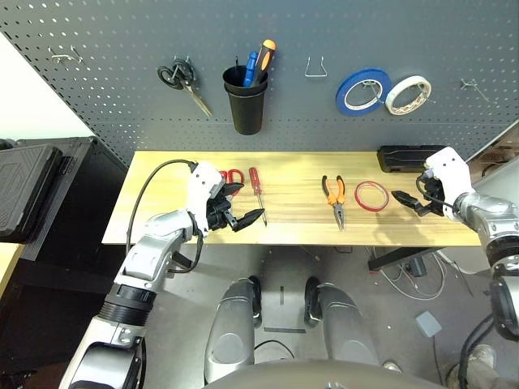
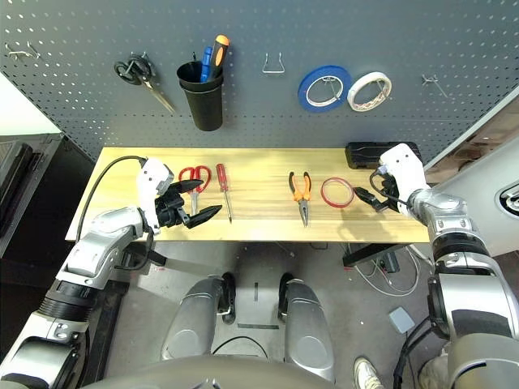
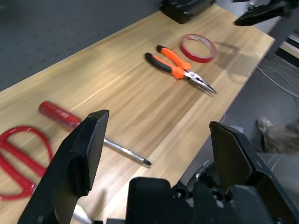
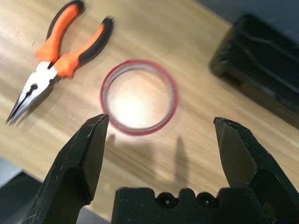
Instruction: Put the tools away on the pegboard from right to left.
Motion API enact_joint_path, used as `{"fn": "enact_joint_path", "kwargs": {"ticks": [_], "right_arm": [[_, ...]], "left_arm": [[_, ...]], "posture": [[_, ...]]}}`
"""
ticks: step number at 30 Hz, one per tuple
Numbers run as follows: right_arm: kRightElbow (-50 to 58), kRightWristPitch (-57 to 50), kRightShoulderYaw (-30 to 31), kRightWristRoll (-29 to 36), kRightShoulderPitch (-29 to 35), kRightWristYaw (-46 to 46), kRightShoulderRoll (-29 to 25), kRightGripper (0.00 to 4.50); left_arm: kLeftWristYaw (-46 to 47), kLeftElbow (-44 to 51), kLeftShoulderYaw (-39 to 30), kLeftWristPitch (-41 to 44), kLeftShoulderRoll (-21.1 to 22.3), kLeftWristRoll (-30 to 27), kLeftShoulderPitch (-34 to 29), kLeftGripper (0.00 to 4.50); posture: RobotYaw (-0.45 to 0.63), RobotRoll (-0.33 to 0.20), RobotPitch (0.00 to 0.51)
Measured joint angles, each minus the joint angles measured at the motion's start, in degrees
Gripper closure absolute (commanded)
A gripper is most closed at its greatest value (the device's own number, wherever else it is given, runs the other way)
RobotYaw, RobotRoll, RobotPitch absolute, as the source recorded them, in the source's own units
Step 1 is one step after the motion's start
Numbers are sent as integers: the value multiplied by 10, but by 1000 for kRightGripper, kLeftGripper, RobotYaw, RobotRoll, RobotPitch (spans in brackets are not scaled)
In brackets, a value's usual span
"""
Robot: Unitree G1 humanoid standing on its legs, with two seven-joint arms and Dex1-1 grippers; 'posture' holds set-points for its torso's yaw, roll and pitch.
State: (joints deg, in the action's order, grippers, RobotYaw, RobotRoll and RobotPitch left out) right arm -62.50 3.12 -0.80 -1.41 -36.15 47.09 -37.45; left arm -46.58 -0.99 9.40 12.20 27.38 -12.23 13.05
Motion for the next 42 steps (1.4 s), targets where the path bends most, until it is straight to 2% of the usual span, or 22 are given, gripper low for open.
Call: {"fn": "enact_joint_path", "kwargs": {"ticks": [6,11,17,29,33,42], "right_arm": [[-33,-3,37,-36,-44,25,1,0],[-64,-11,66,-68,-78,26,26,0],[-97,-21,87,-99,-95,13,53,0],[-123,-53,103,-134,-102,-40,84,0],[-130,-69,102,-135,-102,-56,87,942],[-130,-71,101,-135,-102,-83,90,4250]], "left_arm": [[-24,8,1,-32,-8,-8,-5,17],[-29,36,1,-36,-14,-16,-12,17],[-28,63,-4,-29,-14,-23,-31,17],[-8,122,-11,-2,-12,-24,-52,17],[-1,137,-15,6,-10,-24,-56,0],[7,141,-15,13,-10,-24,-60,0]], "posture": [[131,0,249],[146,0,262],[192,0,295],[246,0,324],[253,0,327],[253,0,323]]}}
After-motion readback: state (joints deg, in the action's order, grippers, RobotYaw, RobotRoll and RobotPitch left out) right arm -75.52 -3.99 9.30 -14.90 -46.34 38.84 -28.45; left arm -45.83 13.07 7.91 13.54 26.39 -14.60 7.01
